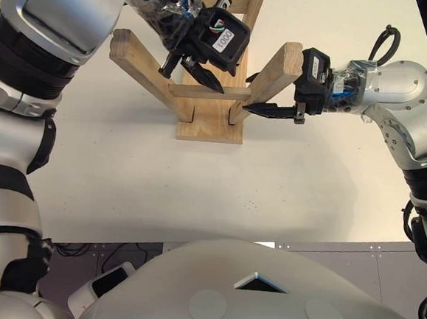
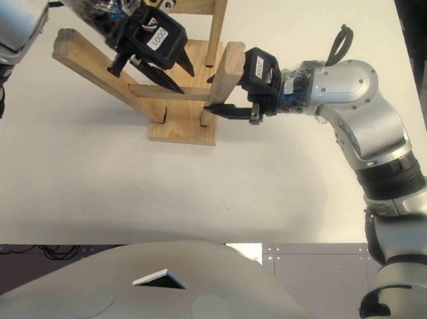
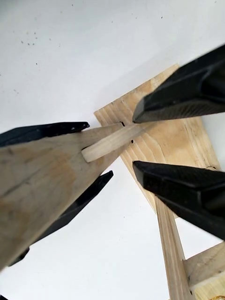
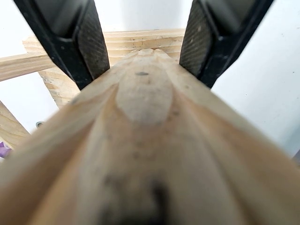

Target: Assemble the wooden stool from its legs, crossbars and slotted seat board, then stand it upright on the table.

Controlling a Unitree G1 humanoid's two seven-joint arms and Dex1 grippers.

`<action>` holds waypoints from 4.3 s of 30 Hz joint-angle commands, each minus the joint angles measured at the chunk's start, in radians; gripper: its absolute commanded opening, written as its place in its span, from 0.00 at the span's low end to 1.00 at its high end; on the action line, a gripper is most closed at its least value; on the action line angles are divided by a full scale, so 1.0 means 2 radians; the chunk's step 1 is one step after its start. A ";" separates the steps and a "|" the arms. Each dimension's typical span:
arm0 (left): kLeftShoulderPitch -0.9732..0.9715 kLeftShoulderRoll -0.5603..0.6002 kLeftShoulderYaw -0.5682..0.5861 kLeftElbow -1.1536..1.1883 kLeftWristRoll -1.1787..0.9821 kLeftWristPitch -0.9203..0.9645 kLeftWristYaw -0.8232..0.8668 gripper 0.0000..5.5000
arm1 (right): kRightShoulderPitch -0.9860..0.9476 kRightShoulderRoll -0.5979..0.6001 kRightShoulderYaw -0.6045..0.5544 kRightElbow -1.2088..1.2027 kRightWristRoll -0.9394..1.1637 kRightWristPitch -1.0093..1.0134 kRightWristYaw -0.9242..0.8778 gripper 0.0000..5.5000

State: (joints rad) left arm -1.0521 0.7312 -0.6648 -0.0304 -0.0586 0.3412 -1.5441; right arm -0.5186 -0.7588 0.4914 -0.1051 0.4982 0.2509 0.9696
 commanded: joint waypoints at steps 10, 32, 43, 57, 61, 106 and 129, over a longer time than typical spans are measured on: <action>0.065 -0.039 -0.095 0.132 0.095 -0.007 -0.010 0.00 | 0.044 -0.018 0.071 0.038 -0.115 0.094 -0.018 0.37; 0.031 -0.022 0.158 -0.059 -0.097 0.170 -0.001 0.08 | -0.039 0.011 -0.009 0.068 0.012 0.240 0.047 0.56; 0.067 0.023 0.292 0.110 -0.107 0.140 0.137 0.16 | 0.186 0.052 -0.102 -0.175 0.052 0.233 -0.056 0.70; 0.272 -0.037 0.258 -0.102 -0.278 0.247 0.165 0.16 | 0.100 0.111 -0.138 0.080 -0.190 0.022 -0.234 0.70; 0.169 -0.115 0.372 0.006 -0.339 0.293 0.308 0.16 | 0.133 0.118 -0.155 0.070 -0.190 0.010 -0.226 0.70; -0.006 0.046 0.421 0.634 -0.073 -0.179 0.272 0.16 | 0.168 0.327 -0.055 0.078 -0.140 -0.019 -0.154 0.21; 0.368 -0.019 0.230 0.274 -0.111 -0.318 -0.035 0.35 | 0.310 0.002 -0.135 -0.003 -0.093 -0.024 0.090 0.20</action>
State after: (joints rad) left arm -0.3234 0.6799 -0.2025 0.5738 -0.2561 -0.3187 -1.6128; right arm 0.0774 -0.7244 0.1778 -0.1810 0.3828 0.1539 1.1441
